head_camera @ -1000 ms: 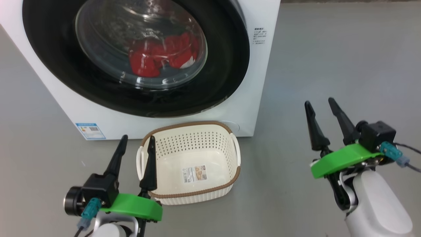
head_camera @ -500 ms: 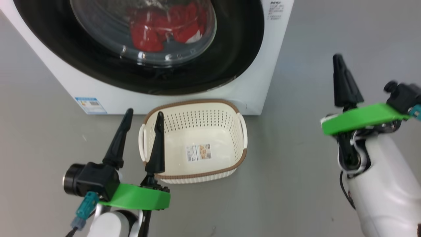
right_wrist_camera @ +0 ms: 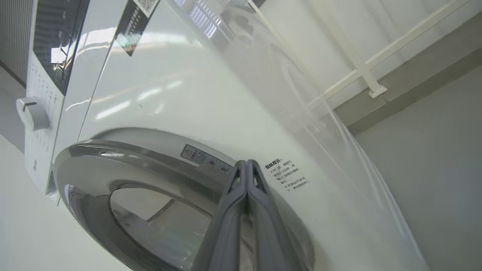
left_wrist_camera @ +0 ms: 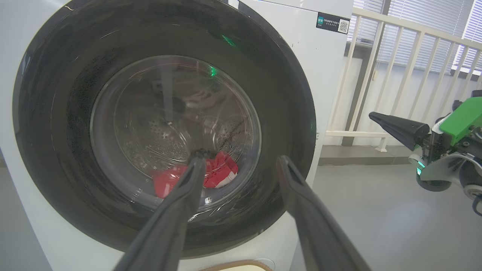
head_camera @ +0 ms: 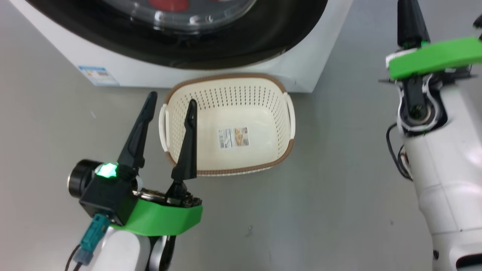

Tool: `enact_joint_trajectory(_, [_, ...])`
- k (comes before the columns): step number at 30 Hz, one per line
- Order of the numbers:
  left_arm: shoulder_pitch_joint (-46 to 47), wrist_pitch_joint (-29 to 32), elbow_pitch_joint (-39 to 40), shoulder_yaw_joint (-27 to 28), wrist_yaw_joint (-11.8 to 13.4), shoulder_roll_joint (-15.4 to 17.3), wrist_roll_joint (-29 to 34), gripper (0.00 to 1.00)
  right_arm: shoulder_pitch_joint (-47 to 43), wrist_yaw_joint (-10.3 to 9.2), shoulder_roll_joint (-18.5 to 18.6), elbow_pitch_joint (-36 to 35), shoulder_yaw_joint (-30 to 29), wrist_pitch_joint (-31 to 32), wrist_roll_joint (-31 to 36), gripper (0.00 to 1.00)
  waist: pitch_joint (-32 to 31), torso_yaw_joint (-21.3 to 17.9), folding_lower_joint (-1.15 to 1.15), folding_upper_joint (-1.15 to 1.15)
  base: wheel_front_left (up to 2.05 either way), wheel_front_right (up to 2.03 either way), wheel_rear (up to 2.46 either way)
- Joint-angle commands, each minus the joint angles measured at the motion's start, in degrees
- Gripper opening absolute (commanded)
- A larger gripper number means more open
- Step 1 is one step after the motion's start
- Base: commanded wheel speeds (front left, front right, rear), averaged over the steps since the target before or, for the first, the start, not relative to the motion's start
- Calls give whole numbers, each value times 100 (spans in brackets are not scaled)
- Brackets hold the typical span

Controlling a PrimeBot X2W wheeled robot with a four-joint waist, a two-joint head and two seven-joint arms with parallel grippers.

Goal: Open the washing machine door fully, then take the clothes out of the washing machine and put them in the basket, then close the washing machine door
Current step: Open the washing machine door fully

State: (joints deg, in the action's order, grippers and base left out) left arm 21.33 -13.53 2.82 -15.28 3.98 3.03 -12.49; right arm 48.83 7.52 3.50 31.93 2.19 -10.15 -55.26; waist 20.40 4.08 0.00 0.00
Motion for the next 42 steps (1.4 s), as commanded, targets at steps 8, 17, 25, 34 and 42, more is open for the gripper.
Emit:
enact_joint_trajectory(8, [193,-112,209,162,-13,107,116,100,730,-3,28,-116,-6,888,-884,0,664,229,0,0,0,0,0])
enact_joint_trajectory(17, [294,-136,229,148,6,105,195,100,1256,-3,220,-212,63,1873,-1598,0,977,319,0,0,0,0,0])
enact_joint_trajectory(25, [363,-144,273,93,-16,96,234,100,1666,-3,387,-200,87,2277,-1881,0,1193,406,0,0,0,0,0])
enact_joint_trajectory(34, [381,-146,328,82,-61,78,231,100,2048,-3,490,130,241,2576,-1886,0,1309,522,0,0,0,0,0])
enact_joint_trajectory(42, [353,-146,310,107,-77,63,227,100,2197,-3,536,355,384,2881,-1930,0,1312,573,0,0,0,0,0])
